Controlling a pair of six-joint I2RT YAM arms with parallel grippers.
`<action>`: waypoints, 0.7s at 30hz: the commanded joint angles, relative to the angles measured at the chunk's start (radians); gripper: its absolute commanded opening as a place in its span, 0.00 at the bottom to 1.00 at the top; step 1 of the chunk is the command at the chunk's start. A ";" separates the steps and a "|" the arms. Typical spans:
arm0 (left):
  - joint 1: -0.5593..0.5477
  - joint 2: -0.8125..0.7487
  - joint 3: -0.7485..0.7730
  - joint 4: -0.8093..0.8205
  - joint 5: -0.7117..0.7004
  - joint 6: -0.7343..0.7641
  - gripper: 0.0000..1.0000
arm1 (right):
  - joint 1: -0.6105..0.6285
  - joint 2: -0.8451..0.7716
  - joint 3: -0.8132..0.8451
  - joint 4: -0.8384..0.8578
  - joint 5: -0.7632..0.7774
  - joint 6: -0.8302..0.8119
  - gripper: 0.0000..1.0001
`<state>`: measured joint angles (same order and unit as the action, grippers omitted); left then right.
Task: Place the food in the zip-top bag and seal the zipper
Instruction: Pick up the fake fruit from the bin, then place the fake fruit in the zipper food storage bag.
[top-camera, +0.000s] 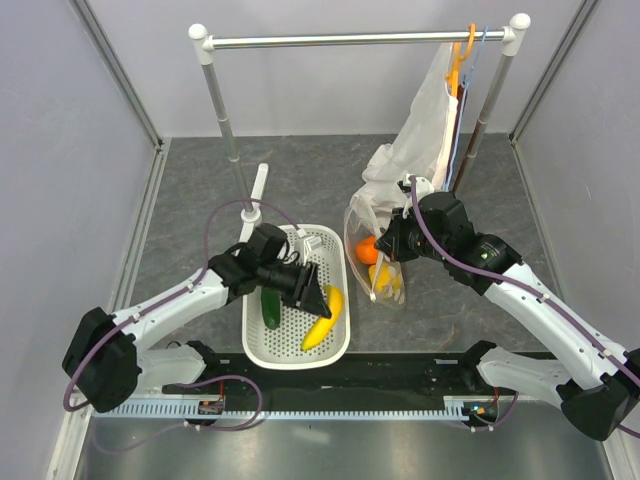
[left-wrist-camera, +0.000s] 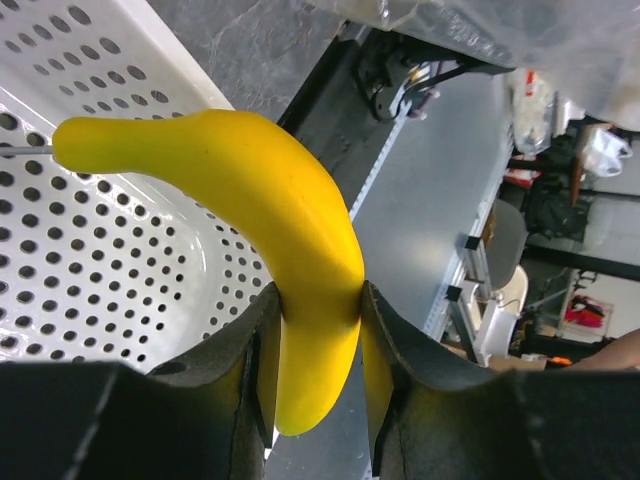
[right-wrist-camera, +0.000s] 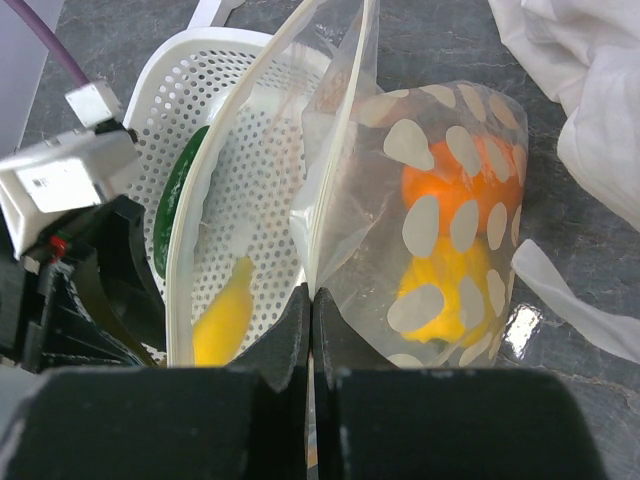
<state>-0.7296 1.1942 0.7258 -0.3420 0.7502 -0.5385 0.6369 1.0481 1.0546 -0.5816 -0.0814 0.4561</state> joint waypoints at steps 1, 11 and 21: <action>0.062 -0.070 0.052 0.026 0.159 -0.051 0.16 | -0.003 -0.010 0.004 0.022 0.006 -0.004 0.00; 0.064 -0.232 0.283 0.024 0.006 0.015 0.16 | -0.005 -0.013 0.018 0.011 0.006 -0.010 0.00; 0.053 -0.053 0.333 0.503 -0.040 -0.337 0.15 | -0.009 -0.005 0.025 0.029 -0.017 0.004 0.00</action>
<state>-0.6678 1.0519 1.0405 -0.0849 0.6918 -0.6308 0.6365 1.0481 1.0550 -0.5823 -0.0875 0.4564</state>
